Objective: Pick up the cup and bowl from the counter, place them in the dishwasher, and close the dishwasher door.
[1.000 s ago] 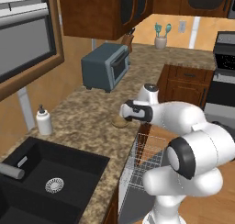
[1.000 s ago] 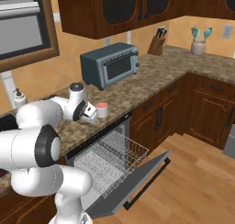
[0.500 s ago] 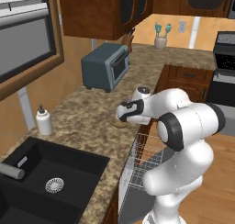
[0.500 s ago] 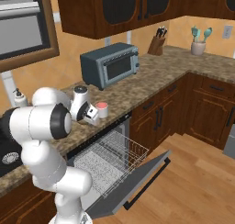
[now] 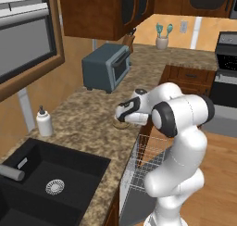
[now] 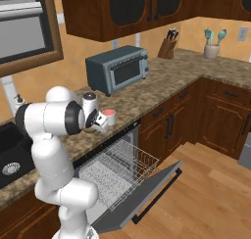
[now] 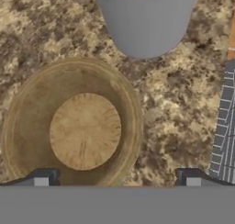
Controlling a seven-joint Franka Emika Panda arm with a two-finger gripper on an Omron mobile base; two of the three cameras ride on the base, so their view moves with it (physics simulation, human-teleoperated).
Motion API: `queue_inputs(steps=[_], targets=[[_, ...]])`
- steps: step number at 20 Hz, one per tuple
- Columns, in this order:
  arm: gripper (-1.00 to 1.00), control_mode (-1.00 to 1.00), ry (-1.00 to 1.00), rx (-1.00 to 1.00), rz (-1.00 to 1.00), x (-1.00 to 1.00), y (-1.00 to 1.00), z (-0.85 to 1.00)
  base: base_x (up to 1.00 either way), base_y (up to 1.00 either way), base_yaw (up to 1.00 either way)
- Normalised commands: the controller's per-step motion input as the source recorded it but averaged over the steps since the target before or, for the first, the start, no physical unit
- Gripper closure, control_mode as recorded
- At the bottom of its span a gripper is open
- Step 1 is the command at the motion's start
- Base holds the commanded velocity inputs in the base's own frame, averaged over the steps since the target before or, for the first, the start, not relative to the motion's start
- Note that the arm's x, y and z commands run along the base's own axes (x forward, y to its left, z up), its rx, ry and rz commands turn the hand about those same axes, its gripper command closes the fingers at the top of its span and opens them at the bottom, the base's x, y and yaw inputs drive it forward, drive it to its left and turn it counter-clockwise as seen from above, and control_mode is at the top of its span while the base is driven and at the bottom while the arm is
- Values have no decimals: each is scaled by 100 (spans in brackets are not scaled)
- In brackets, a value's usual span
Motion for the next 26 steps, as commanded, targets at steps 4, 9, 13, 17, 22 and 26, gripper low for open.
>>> queue_inputs(steps=[4,9,13,17,22,26], targets=[[-100,-100,0,0,0,26,5,-34,0,0,0],[100,-100,0,0,0,9,8,-43,0,0,0],[100,-100,0,0,0,0,0,-17,0,0,0],[100,-100,0,0,0,0,0,-1,0,0,0],[100,-100,0,0,0,-15,10,0,0,0,0],[100,-100,-7,1,0,-97,-23,11,0,0,0]])
